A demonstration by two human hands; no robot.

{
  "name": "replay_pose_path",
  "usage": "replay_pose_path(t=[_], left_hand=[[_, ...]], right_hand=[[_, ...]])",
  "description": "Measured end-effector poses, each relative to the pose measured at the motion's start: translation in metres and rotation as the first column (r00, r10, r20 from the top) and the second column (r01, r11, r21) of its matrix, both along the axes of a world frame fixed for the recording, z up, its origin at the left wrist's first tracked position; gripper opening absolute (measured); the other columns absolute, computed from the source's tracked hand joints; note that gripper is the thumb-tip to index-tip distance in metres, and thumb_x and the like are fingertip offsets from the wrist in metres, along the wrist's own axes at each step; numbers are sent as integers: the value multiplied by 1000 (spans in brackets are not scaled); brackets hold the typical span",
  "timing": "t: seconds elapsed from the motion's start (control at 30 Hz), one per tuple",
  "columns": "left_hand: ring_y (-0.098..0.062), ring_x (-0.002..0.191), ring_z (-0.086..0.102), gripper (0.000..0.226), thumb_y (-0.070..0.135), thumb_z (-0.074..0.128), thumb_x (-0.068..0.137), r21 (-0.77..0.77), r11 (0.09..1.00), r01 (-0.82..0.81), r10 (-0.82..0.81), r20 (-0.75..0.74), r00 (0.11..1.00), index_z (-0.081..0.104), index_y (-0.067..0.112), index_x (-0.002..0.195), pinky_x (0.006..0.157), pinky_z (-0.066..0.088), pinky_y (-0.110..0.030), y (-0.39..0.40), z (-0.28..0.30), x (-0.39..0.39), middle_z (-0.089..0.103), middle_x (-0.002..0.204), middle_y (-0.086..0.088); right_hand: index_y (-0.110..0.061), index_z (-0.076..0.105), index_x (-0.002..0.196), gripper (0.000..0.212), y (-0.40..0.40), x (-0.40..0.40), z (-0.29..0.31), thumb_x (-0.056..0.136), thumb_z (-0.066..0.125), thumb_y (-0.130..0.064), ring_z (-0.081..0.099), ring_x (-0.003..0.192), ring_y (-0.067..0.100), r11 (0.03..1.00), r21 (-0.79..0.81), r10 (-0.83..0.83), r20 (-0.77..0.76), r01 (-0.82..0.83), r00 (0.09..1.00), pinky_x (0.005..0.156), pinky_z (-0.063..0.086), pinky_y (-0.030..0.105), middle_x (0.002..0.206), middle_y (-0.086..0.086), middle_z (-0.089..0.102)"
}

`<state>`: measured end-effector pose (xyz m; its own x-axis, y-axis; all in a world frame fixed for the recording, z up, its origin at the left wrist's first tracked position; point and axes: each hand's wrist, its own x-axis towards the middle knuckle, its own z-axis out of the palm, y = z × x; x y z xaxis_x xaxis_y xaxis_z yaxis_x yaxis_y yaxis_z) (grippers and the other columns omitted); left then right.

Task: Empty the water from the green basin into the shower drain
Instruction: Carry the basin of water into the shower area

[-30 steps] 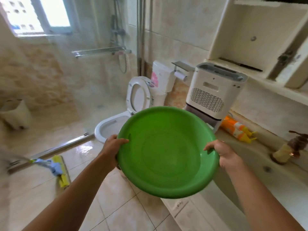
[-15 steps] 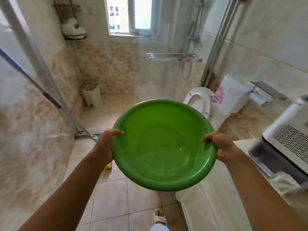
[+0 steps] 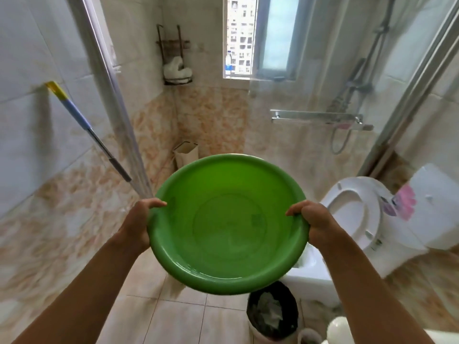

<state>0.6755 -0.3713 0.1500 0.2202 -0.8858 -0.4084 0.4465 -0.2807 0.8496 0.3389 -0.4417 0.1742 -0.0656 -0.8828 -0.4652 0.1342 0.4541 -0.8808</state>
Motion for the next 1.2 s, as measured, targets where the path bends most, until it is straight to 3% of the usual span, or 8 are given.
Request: replay_pose_path(t=[0.2,0.3,0.43,0.57,0.77,0.9,1.0,1.2], left_hand=[[-33,75,73,33,17,50,82,18,999,-45,45,35,998,68,3,106,70,55,-40,-52,13,3,76,86,-17],[-36,85,71,40,17,52,78,13,999,-41,40,45,998,66,1,112,75,56,-44,-76,17,6,74,95,-20],[-34,75,73,34,15,51,78,-1,1000,-10,10,38,999,65,0,106,64,58,-39,-112,19,15,75,85,-18],[-31,64,72,26,13,48,82,-3,1000,27,-26,11,1000,66,0,96,54,58,-35,-153,17,32,74,73,-17],[-31,60,72,25,14,50,83,-54,994,99,-99,-1,995,70,0,89,48,57,-36,-237,32,77,74,72,-17],[-28,61,71,25,15,53,82,-89,987,135,-134,16,991,67,3,98,55,57,-33,-291,44,105,74,70,-13],[-30,75,69,34,16,53,82,-88,985,146,-144,27,989,67,2,109,70,55,-38,-330,52,125,73,81,-14],[-36,92,64,46,18,50,83,-58,987,148,-148,-1,989,62,-1,123,85,52,-44,-385,64,161,66,106,-22]], right_hand=[[6,63,98,29,-61,5,7,72,54,15,64,79,42,1000,16,21,29,-22,999,66,53,50,100,29,66],[8,60,115,41,-82,8,8,75,53,12,64,96,47,998,47,43,15,-44,999,78,53,55,112,32,64],[8,57,121,45,-112,16,7,77,51,11,61,104,49,996,73,49,-12,-48,999,83,51,56,119,35,61],[8,56,122,43,-146,33,10,79,51,10,63,92,45,997,77,20,-25,-18,999,73,52,52,118,34,61],[12,55,121,42,-205,72,16,81,48,9,62,80,43,997,56,-49,-20,50,999,66,51,49,96,31,64],[14,51,126,45,-243,97,22,82,46,8,60,94,47,994,38,-106,-11,107,994,77,50,55,113,37,61],[11,56,121,40,-273,120,29,83,46,7,61,82,43,991,26,-131,-9,131,991,70,50,51,84,29,69],[7,57,119,37,-334,159,42,84,45,5,69,62,38,997,11,-78,-21,78,997,64,52,46,73,24,72]])
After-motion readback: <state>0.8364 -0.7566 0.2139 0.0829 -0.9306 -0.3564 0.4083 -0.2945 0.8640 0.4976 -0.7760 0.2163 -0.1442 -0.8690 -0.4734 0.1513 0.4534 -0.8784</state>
